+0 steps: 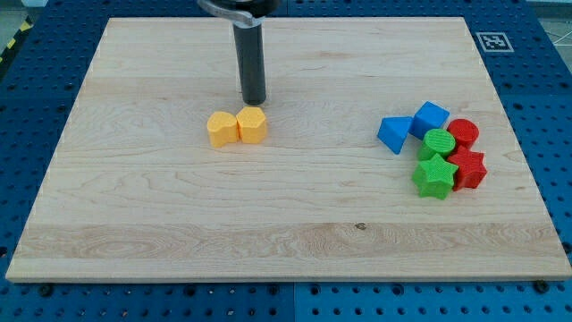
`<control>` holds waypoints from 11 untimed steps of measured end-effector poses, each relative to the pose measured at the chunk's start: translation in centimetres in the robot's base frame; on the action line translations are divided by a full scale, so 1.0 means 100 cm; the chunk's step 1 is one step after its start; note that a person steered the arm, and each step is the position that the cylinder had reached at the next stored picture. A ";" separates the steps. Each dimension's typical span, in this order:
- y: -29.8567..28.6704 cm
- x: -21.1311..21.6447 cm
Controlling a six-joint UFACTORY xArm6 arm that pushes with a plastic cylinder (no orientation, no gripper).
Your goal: Move your arm closer to the center right
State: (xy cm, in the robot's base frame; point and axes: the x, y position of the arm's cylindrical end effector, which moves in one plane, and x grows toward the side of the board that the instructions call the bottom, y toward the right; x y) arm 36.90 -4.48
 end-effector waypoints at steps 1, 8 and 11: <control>0.031 -0.011; 0.293 0.035; 0.275 0.056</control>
